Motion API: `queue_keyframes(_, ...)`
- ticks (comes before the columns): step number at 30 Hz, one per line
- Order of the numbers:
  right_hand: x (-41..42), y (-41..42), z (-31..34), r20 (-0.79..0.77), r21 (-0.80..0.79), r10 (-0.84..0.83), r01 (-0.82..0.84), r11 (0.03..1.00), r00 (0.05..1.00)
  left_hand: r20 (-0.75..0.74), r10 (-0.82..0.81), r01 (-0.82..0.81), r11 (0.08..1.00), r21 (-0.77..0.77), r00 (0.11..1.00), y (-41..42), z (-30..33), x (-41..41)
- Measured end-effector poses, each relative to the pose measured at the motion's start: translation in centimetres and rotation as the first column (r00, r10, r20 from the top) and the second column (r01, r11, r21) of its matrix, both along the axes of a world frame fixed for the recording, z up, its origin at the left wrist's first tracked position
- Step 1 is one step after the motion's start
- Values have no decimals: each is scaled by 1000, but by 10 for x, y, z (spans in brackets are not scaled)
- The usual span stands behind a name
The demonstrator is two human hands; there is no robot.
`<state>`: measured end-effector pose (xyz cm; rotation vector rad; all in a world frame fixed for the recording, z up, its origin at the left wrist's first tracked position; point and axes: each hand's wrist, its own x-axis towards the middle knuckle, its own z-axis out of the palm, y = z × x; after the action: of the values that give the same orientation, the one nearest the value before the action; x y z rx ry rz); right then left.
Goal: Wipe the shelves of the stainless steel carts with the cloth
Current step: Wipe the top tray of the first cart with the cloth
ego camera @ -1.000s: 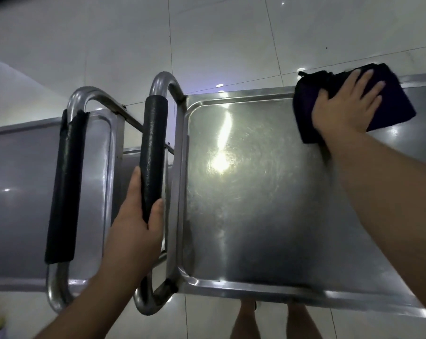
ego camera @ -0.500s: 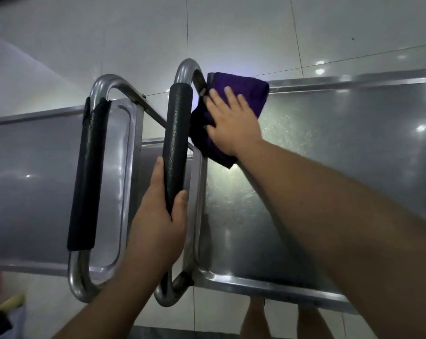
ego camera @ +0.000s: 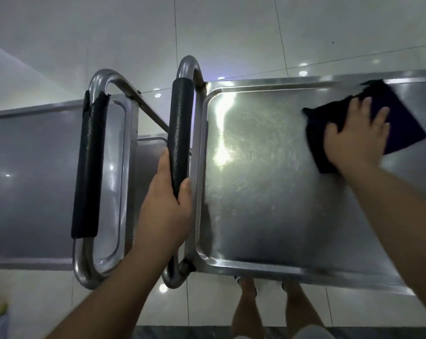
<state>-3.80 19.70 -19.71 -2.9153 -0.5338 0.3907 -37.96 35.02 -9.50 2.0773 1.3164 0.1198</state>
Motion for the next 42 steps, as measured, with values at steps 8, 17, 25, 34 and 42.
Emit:
queue_keyframes(8, -188, 151, 2, -31, 92, 547, -543, 835, 837, 4, -2, 2, 999, 53, 1000, 1, 2, 2)
queue_keyframes(17, -157, 85, -12, 25, 49, 696, -696, 716, 718, 25, -14, 13, 999, 43, 1000, 0, 2, 3)
queue_keyframes(25, -33, -95, -1, 34, -72, 183, -180, 981, 983, 10, -22, 22, 1000, 11, 1000, -4, 7, 5)
queue_keyframes(34, -70, -88, 3, -32, -50, 141, -143, 989, 989, 25, -22, 22, 1000, 13, 999, -4, 7, 6)
queue_keyframes(42, -245, 60, -4, -48, 62, 518, -515, 855, 854, 19, -21, 19, 997, 81, 1000, -3, 1, 7)
